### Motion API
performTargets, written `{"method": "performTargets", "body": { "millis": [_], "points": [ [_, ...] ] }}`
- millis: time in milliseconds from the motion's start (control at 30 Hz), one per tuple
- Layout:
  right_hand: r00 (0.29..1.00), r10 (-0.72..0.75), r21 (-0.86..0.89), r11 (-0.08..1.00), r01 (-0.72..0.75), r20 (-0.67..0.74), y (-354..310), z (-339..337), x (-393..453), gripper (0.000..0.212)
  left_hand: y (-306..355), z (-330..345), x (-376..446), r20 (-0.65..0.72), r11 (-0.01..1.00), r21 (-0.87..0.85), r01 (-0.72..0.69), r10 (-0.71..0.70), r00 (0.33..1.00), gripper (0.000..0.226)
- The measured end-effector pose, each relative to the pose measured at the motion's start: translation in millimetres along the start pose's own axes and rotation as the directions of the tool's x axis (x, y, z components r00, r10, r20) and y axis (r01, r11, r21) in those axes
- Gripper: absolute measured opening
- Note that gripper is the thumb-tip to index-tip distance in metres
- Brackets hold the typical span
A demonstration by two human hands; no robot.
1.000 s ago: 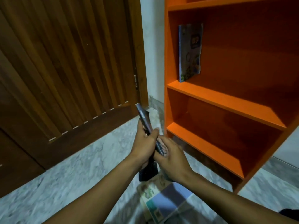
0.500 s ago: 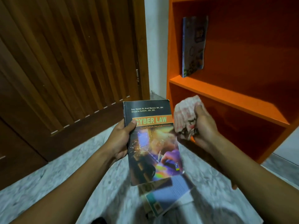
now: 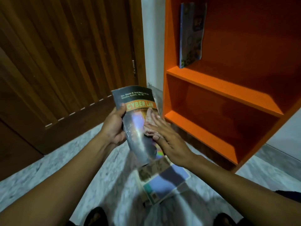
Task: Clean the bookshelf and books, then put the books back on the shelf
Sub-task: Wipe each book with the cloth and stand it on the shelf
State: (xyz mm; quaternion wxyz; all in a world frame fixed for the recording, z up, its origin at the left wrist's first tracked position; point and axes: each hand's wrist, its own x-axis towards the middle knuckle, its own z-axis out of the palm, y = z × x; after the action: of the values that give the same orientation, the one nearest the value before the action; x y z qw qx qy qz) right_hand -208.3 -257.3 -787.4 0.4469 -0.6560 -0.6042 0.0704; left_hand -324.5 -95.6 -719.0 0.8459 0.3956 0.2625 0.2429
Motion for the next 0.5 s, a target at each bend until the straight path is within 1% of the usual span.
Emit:
{"method": "performTargets", "body": {
  "millis": [67, 133, 167, 233, 300, 367, 400, 433, 467, 500],
  "points": [
    [0.998, 0.013, 0.103, 0.994, -0.019, 0.058, -1.9, 5.9, -12.8, 0.034, 10.3, -8.9, 4.0, -0.048, 0.997, -0.079, -0.006, 0.002, 0.999, 0.043],
    [0.994, 0.018, 0.119, 0.992, -0.031, 0.108, 0.6, 8.5, -23.8, 0.031, 20.5, -17.1, 6.5, -0.089, 0.993, -0.117, -0.021, 0.011, 0.996, 0.039],
    [0.991, 0.051, 0.124, 0.990, -0.066, 0.122, 2.5, 9.4, -28.0, 0.029, 25.2, -21.2, 7.4, -0.109, 0.993, -0.107, -0.041, 0.030, 0.994, 0.036],
    [0.977, 0.174, 0.186, 0.963, -0.195, 0.123, 1.9, 6.9, -28.6, 0.026, 31.7, -28.0, 7.7, -0.152, 0.996, -0.030, -0.087, 0.082, 0.985, 0.029],
    [0.941, 0.329, 0.334, 0.881, -0.334, 0.074, -2.8, -1.7, -18.4, 0.028, 32.6, -33.3, 6.7, -0.177, 0.989, 0.098, -0.114, 0.130, 0.976, 0.032],
    [0.864, 0.502, 0.489, 0.763, -0.423, -0.035, -8.3, -12.1, -3.7, 0.028, 28.8, -35.5, 3.6, -0.197, 0.975, 0.201, -0.097, 0.137, 0.971, 0.037],
    [0.817, 0.566, 0.564, 0.711, -0.421, -0.104, -9.2, -17.8, 4.0, 0.028, 25.7, -36.0, 1.5, -0.193, 0.968, 0.238, -0.081, 0.129, 0.973, 0.039],
    [0.778, 0.604, 0.626, 0.676, -0.388, -0.171, -10.4, -24.0, 12.8, 0.028, 21.7, -34.5, -1.0, -0.176, 0.960, 0.272, -0.066, 0.118, 0.977, 0.039],
    [0.757, 0.618, 0.658, 0.664, -0.356, -0.214, -12.9, -29.7, 22.3, 0.031, 16.9, -32.5, -3.9, -0.154, 0.950, 0.307, -0.050, 0.101, 0.983, 0.038],
    [0.754, 0.607, 0.647, 0.684, -0.337, -0.249, -15.8, -34.5, 31.8, 0.035, 11.2, -28.8, -7.3, -0.125, 0.942, 0.335, -0.030, 0.076, 0.989, 0.035]
  ]
}}
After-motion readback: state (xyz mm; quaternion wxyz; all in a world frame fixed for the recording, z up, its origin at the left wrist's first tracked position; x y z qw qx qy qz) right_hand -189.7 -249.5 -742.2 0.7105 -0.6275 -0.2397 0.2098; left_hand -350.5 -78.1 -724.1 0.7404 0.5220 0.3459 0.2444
